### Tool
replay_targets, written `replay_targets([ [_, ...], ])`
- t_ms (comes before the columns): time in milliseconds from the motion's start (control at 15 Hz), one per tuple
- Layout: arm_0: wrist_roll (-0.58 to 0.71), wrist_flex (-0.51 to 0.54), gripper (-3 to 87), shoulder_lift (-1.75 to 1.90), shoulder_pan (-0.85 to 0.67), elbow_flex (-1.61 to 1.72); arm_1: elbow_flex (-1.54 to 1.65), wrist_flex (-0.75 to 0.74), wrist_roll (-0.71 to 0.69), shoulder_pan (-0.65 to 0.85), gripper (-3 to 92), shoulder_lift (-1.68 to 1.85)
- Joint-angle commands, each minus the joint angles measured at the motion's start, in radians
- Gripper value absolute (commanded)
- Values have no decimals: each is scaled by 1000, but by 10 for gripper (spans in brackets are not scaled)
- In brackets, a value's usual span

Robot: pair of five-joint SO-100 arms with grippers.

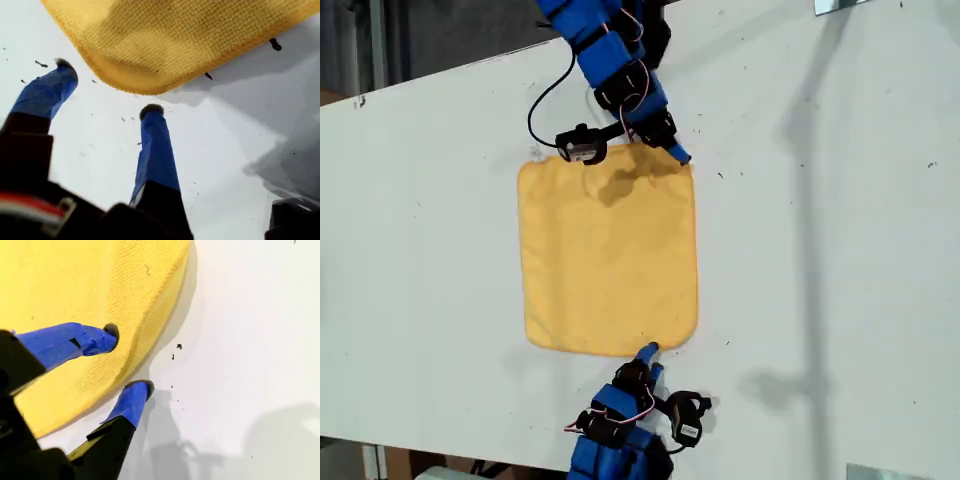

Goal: Grasp corners of a square towel and fold twice.

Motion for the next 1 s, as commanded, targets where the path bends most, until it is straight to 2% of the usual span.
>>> replay_targets([
  [0,-20,0,192,6,11,-6,-115,3,-60,52,303,-100],
  [200,-17,6,190,11,14,-3,-199,74,-140,129,305,-186],
  [533,0,-2,188,14,6,-5,-163,67,-152,166,290,-221],
  [667,-5,-3,188,14,9,-2,-163,38,-141,144,267,-241],
  [933,-14,-6,186,14,15,5,-167,-64,-38,26,279,-348],
])
